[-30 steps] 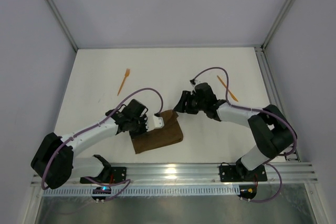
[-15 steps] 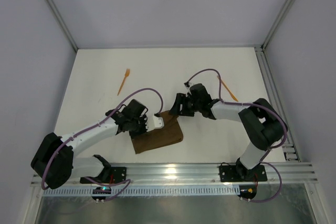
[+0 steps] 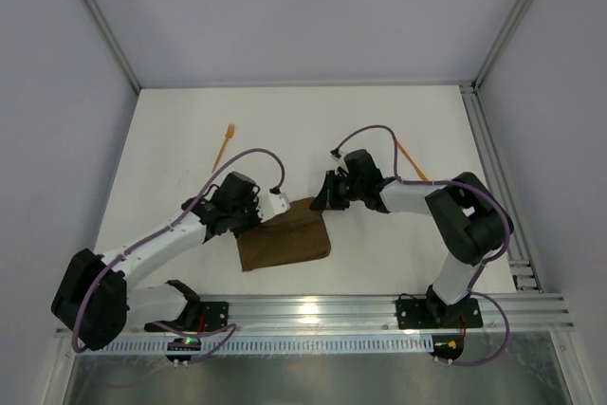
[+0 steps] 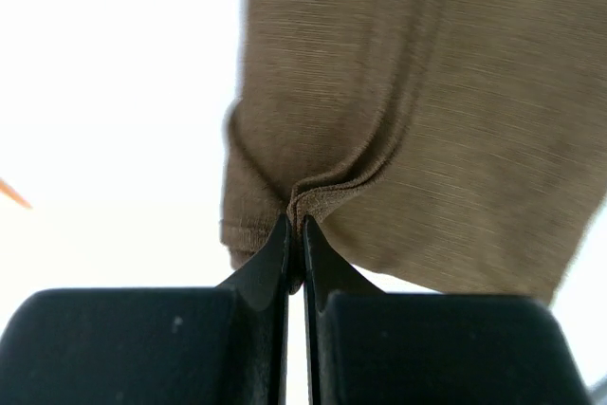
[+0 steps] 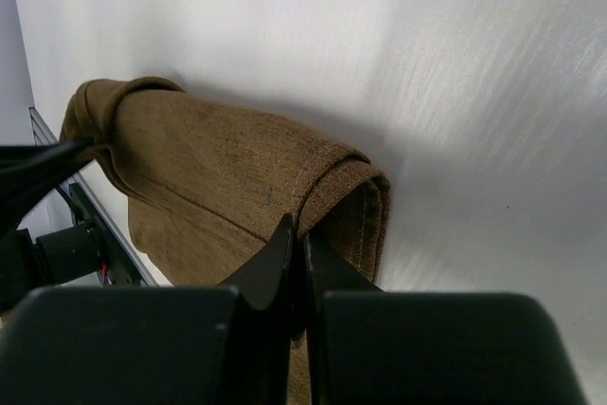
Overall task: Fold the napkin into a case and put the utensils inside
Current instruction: Smooth out the 2/3-rectangle-folded napkin at the center of the board.
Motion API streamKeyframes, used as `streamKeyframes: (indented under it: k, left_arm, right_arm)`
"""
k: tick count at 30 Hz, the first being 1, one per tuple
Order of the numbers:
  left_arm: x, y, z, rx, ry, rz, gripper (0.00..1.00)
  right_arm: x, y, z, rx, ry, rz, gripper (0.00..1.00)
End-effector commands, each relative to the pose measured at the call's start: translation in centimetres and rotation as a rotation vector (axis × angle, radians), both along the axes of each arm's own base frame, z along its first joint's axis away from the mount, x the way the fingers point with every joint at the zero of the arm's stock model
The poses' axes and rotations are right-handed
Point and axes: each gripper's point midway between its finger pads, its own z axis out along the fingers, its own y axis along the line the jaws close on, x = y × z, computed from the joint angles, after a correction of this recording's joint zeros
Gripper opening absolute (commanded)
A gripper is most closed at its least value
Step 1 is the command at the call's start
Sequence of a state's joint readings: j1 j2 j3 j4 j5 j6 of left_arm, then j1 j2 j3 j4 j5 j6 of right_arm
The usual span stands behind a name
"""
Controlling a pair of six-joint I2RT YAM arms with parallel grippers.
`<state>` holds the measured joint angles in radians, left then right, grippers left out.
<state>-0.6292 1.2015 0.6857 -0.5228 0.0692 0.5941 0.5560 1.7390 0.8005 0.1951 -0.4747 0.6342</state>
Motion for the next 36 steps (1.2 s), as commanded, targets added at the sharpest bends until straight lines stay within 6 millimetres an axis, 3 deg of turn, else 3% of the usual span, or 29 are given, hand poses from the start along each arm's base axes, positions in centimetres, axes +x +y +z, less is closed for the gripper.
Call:
streamKeyframes:
  k: [1, 5, 9, 13, 17, 23, 25, 27, 29, 31, 36]
  left_arm:
    - [5.0, 0.7, 3.1, -0.043, -0.210, 0.158, 0.00]
    - [7.9, -0.1, 5.1, -0.115, -0.296, 0.212, 0.00]
    - [8.7, -1.2, 6.1, -0.151, -0.308, 0.177, 0.00]
    - [8.8, -0.4, 5.5, -0.113, -0.321, 0.149, 0.00]
    - [8.3, 0.1, 4.3, -0.104, -0.293, 0.164, 0.00]
    - [10.7, 1.1, 5.7, -0.167, -0.349, 0.279, 0.00]
    - [9.8, -0.2, 4.9, -0.213, -0.280, 0.193, 0.01]
    - [7.8, -0.4, 2.9, -0.195, -0.173, 0.132, 0.05]
    - [7.2, 0.1, 0.9, -0.157, -0.108, 0.158, 0.10]
    - [8.0, 0.9, -0.1, -0.116, -0.093, 0.234, 0.09]
    - [11.1, 1.4, 0.9, -0.153, -0.185, 0.341, 0.06]
  right_arm:
    - [2.1, 1.0, 3.2, 0.037, -0.103, 0.017, 0.03]
    - [5.2, 0.2, 4.3, 0.061, -0.129, -0.057, 0.03]
    - [7.4, -1.8, 4.6, 0.041, -0.159, -0.117, 0.03]
    - [7.2, -2.3, 4.6, 0.024, -0.180, -0.110, 0.03]
    - [6.4, -3.0, 3.2, 0.014, -0.164, -0.130, 0.03]
    - [6.4, -3.0, 3.1, 0.030, -0.154, -0.140, 0.03]
    - [6.3, -3.0, 3.1, 0.026, -0.151, -0.143, 0.03]
    - [6.1, -3.0, 2.5, 0.032, -0.137, -0.141, 0.03]
    - [6.2, -2.6, 1.7, 0.046, -0.103, -0.138, 0.03]
    - [6.5, -1.7, 2.2, 0.089, -0.080, -0.130, 0.03]
    - [7.5, -1.6, 2.6, 0.074, -0.080, -0.157, 0.03]
